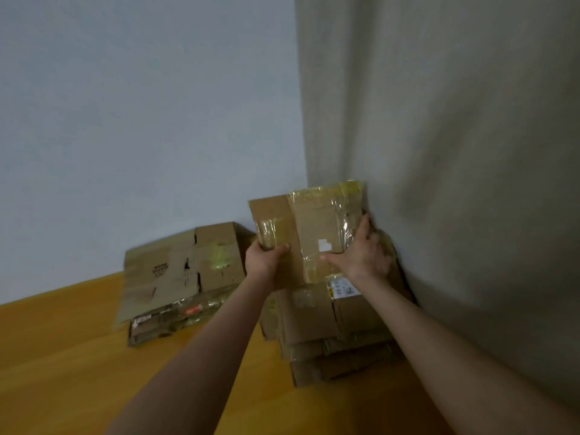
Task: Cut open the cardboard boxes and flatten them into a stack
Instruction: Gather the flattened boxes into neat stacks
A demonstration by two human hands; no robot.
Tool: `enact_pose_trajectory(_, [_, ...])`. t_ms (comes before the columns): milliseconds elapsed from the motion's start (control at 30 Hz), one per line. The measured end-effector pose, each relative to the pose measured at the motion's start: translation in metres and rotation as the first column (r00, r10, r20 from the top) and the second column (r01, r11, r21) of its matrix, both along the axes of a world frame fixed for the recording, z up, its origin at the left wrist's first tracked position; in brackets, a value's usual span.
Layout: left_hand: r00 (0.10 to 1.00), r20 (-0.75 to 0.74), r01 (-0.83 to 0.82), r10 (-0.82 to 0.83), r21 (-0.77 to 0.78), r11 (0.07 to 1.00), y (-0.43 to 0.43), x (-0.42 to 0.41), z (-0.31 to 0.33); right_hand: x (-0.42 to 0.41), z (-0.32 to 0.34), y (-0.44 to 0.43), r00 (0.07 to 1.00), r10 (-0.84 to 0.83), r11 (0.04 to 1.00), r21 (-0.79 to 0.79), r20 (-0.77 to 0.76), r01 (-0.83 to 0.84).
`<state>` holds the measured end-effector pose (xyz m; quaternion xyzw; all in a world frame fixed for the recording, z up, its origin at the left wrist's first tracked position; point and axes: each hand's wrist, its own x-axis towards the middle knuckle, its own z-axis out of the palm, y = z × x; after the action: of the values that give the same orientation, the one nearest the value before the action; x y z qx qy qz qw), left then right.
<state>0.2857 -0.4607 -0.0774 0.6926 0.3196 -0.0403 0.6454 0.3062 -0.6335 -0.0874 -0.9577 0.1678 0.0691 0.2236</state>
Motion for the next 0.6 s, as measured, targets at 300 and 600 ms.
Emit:
enact_pose_trajectory(300, [0.983,0.105,-0.172,0.152,0.216,0.961,0.115,-0.021,0.018,0.005,0.014,0.098,0.993,0.06,0.848,0.52,0.103,-0.105])
enact_pose_trajectory(600, [0.996,-0.045,0.079,-0.072,0.801,0.594,0.238,-0.054,-0.012,0.003,-0.022,0.246,0.972,0.226,0.851,0.5,-0.069,-0.162])
